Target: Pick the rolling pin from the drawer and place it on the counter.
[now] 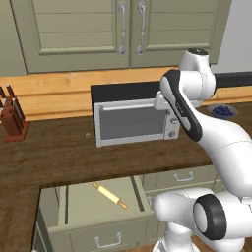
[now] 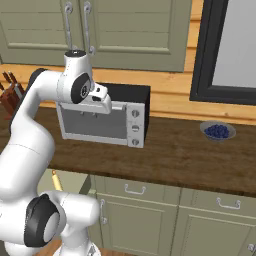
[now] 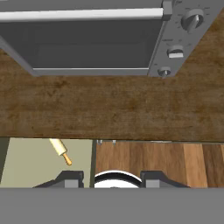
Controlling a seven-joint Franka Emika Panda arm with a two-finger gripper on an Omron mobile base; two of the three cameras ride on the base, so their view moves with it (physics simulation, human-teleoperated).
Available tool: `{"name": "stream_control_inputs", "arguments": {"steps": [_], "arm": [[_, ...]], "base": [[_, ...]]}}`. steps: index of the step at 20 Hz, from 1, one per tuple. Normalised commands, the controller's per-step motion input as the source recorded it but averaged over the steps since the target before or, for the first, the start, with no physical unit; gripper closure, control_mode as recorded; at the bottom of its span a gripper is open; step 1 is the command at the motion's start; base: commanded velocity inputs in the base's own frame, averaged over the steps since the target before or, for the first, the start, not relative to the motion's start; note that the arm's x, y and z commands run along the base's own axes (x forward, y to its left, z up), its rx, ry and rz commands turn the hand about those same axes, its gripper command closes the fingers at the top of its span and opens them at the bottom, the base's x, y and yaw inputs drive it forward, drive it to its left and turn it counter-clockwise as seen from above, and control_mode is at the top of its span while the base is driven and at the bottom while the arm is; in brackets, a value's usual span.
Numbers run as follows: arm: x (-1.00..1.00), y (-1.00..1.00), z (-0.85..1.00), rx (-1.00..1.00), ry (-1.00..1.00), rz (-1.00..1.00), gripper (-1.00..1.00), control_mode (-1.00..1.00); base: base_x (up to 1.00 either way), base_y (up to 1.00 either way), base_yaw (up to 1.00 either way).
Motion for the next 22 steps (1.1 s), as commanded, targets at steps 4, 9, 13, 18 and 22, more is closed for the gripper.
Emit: {"name": "stream_control_inputs", "arguments": {"steps": [4,9,13,18,22], "arm": [[0.0,0.0,0.0,0.0,0.0,0.0,-1.0,1.0],[0.0,0.0,0.0,0.0,0.0,0.0,-1.0,1.0],[0.0,0.0,0.0,0.0,0.0,0.0,-1.0,1.0],[0.0,0.0,0.0,0.0,0.0,0.0,-1.0,1.0],[0.0,0.0,0.0,0.0,0.0,0.0,-1.0,1.0]], "base": [[0.0,0.0,0.0],[0.01,-0.13,0.0],[0.09,-0.55,0.0],[0.33,-0.45,0.0],[0.53,-0.21,0.0]]}}
